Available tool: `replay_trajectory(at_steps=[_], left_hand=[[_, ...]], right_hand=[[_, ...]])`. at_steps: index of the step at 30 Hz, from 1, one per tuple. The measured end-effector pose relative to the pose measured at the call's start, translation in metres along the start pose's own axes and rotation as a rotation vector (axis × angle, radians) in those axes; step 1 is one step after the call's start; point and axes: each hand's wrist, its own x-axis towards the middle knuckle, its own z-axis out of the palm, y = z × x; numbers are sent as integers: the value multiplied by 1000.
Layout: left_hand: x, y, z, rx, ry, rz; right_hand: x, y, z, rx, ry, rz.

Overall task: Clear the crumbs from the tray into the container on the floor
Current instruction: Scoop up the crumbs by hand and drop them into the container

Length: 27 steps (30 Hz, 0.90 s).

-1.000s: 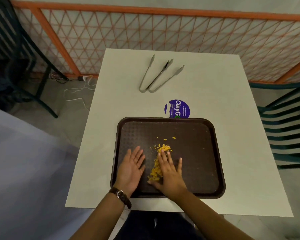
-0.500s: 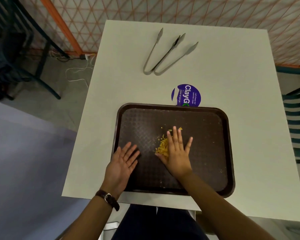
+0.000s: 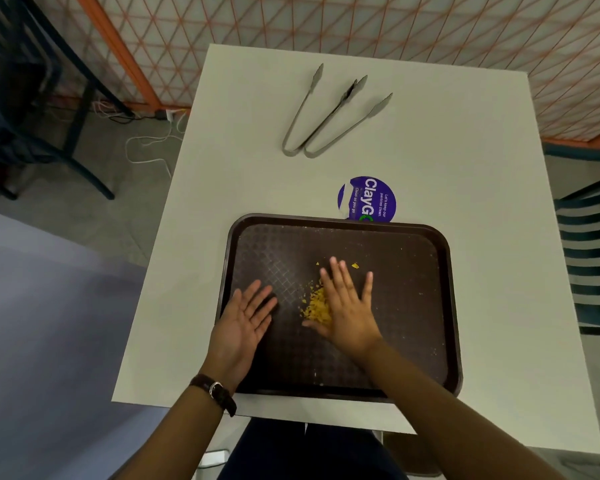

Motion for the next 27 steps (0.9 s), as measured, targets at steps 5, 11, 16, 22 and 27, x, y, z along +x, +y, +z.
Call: replay_trajectory(at_steps=[5,11,16,22,27], left_hand=[[-1,-4,-1,30,9,-14],[-5,-6,-8,58,36,-13],[-6,-5,-10,55,55,-14],[-7,-6,-10,78,62,-5],[-5,-7,-8,104,66,7]], right_hand=[[10,25,-12,358,136,90],[18,29,-15,438,74,-23],[1,14,-6,642,-22,-217],[33,15,-18,679,166,-84],[45,17,-10,508,-54,-277]])
